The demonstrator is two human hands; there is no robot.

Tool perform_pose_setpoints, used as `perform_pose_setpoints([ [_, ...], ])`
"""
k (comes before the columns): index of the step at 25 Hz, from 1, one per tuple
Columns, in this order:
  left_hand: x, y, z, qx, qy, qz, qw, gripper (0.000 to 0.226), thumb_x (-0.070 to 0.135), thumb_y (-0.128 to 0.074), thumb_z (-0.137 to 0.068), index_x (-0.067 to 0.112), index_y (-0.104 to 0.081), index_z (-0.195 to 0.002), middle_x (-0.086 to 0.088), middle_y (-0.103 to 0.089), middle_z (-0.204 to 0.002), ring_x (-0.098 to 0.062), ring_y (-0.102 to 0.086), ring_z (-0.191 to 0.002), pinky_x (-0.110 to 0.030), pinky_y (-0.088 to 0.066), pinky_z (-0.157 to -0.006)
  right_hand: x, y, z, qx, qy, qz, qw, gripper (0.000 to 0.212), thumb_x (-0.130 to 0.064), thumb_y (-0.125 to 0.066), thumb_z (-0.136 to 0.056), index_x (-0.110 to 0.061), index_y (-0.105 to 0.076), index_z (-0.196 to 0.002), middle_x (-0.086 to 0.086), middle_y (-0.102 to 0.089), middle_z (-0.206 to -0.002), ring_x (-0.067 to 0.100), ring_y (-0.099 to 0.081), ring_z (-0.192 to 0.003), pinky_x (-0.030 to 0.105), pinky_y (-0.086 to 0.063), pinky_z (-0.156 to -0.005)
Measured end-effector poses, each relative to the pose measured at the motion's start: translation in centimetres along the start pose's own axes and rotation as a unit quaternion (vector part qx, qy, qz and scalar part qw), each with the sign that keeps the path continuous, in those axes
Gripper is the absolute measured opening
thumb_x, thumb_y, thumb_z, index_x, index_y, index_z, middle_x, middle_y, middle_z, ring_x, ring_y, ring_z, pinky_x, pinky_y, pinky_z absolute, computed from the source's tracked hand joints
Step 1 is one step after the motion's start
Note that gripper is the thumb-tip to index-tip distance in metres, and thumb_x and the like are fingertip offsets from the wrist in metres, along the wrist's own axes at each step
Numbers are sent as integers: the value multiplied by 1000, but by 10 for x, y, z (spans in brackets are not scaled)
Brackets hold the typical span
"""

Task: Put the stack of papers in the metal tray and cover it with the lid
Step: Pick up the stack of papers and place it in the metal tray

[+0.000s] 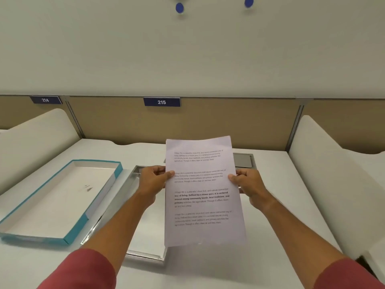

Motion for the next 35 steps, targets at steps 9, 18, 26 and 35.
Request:
perform_pose_setpoints([
  [9, -54, 133, -72, -14, 73, -78, 994, 19, 7, -79, -76, 0, -75, -93, -16, -77, -95, -34, -75, -85, -53, -61, -77, 30, -164, 0, 63, -122, 40, 990, 49, -4, -63, -78, -19, -39, -40, -4, -46, -51, 17, -48, -49, 24, -44, -47],
  [18, -87, 167, -111, -8, 127, -130, 983, 26, 10, -83, -72, -7, -70, -87, -18, -75, -91, -31, -73, -78, -40, -62, -71, 53, -234, -13, 132, -207, 135, 960, 18, -10, -56, -71, -12, -44, -57, 7, -52, -66, 25, -50, -60, 31, -41, -56],
  [26, -106, 168, -132, 11, 149, -221, 964, 26, 18, -84, -73, -2, -70, -83, -12, -75, -87, -29, -74, -75, -41, -63, -73, 69, -257, -37, 150, -225, 205, 941, 21, -12, -60, -72, -14, -44, -60, -1, -51, -60, 17, -48, -50, 21, -33, -43],
  [35, -115, 155, -142, -11, 104, -367, 924, 34, 20, -76, -81, 16, -51, -59, -10, -71, -88, -20, -60, -61, -29, -53, -57, 85, -263, -44, 145, -240, 252, 926, 25, -14, -64, -77, -17, -45, -62, -2, -53, -64, 13, -50, -53, 20, -35, -42],
])
Point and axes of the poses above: each hand's wrist, its own z-axis away from the middle knuckle, its own y-axis out of the back of the hand, x = y × z, the point moved 4 cm from there along -z, towards the middle knuckle
